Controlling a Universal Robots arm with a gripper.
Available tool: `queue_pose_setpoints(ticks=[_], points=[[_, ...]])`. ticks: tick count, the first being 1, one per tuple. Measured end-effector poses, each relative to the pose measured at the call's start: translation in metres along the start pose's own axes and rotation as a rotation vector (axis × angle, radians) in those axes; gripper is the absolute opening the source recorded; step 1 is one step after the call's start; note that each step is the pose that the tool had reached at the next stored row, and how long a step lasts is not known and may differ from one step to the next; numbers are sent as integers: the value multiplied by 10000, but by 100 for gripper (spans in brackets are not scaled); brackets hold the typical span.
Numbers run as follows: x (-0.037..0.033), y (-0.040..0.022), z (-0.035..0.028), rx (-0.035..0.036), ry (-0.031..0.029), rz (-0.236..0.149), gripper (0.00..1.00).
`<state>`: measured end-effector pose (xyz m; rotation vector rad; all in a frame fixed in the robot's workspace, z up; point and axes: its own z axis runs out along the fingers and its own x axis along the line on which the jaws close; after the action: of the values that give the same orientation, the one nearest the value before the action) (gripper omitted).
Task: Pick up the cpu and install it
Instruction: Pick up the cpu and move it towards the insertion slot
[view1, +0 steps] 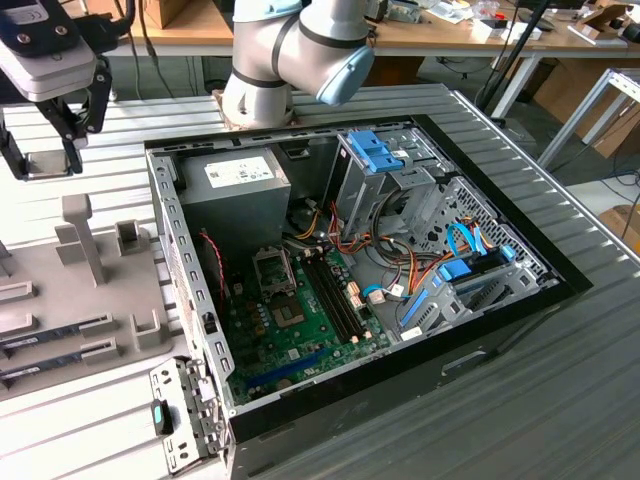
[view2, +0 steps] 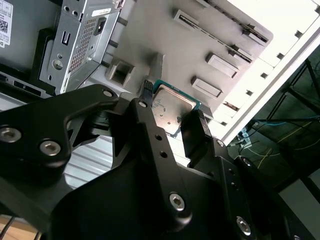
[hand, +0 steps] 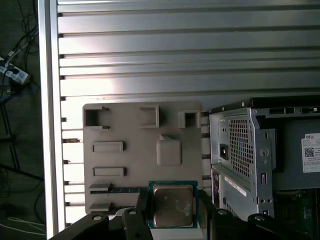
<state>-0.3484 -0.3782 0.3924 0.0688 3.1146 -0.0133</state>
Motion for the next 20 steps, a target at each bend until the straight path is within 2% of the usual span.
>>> queue_pose_setpoints(ticks=[13,20], points=[[-166,-2,10,0,0,0,47],[-230,-3,14,-1,-1,1,47]])
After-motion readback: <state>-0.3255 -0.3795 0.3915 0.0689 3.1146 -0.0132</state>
